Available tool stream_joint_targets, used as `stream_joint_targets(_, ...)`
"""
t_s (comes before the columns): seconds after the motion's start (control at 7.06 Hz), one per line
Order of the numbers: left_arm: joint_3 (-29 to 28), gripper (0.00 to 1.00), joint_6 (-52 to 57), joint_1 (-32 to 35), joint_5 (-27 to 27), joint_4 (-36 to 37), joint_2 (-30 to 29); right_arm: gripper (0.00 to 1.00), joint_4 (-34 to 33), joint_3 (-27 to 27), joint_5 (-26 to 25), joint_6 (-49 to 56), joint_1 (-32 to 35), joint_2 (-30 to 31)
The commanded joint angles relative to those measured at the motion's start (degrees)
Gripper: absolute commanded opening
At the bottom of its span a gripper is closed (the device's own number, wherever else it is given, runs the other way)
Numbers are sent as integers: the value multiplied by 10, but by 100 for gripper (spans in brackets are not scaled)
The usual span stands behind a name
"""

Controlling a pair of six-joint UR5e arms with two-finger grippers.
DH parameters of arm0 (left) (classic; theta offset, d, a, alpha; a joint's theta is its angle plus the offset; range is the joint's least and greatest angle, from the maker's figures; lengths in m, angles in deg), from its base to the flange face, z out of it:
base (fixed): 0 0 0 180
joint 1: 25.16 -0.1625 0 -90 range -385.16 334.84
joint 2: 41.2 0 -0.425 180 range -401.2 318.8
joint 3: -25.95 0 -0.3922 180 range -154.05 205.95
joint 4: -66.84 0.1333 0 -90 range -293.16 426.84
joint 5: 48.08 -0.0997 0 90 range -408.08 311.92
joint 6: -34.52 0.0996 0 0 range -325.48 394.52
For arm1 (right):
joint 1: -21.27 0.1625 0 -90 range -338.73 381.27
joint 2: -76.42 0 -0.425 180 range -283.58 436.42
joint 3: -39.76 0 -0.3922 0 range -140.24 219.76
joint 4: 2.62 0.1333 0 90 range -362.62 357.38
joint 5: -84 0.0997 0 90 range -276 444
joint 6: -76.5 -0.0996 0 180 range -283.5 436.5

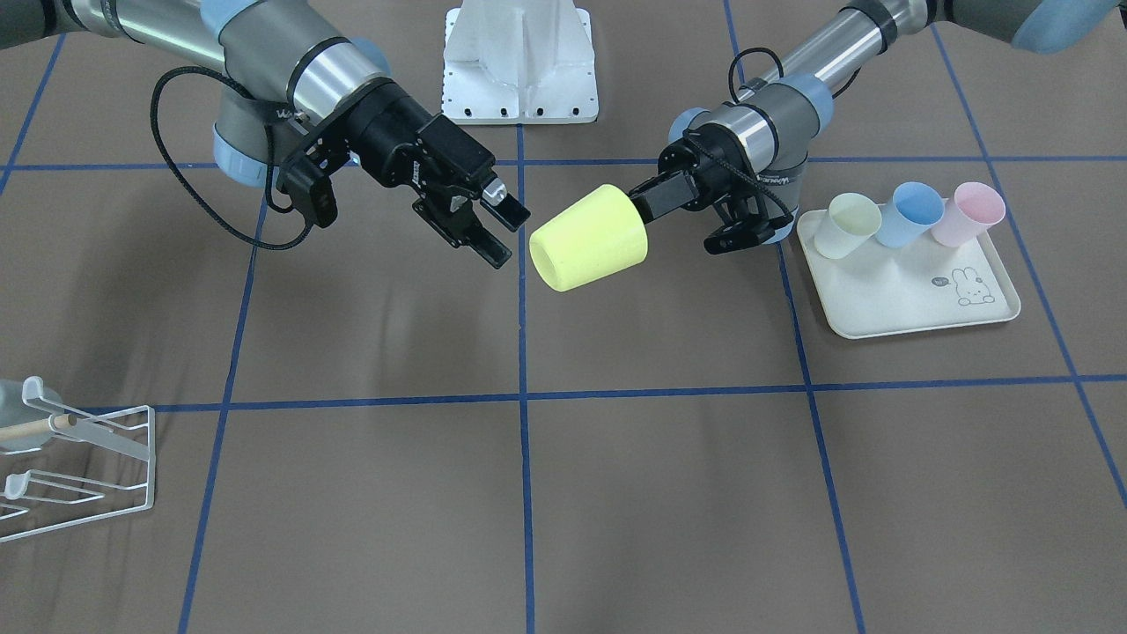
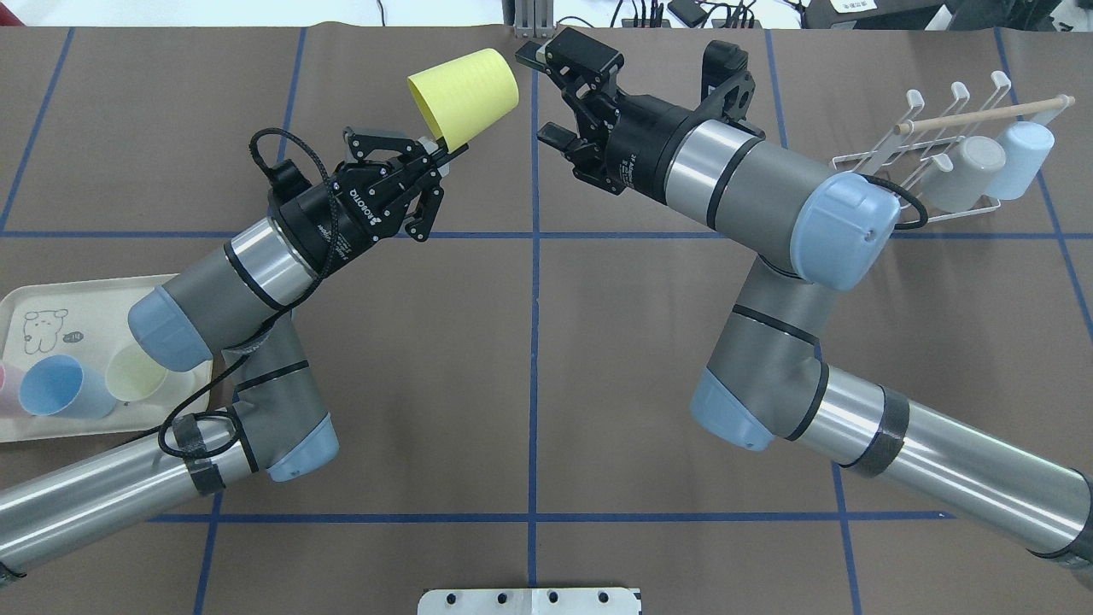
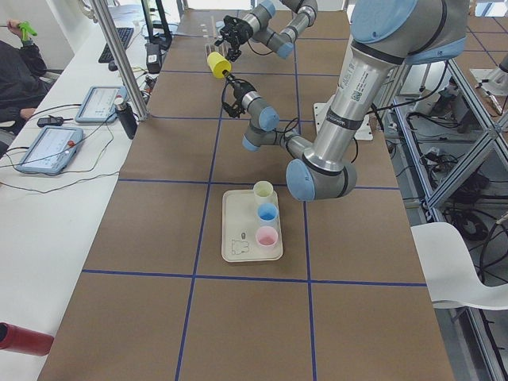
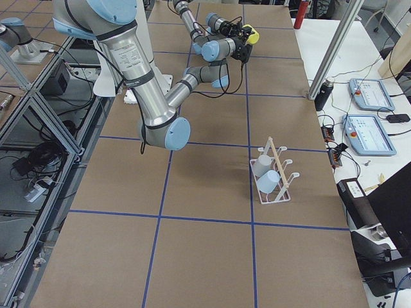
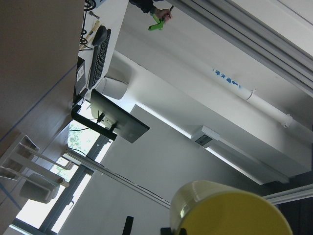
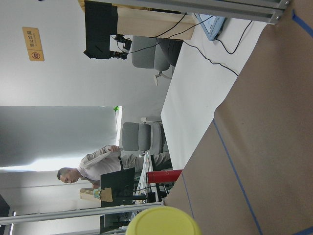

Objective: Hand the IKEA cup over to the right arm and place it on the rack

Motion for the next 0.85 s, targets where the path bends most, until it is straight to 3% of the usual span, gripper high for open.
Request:
stream_joint_targets(0.0, -2, 0, 1, -11, -3, 5, -14, 100, 0, -2, 0, 1, -2, 1)
stream_joint_targets(0.71, -16, 0, 2, -27, -26, 8, -31, 100, 1, -5, 0, 0, -4, 0)
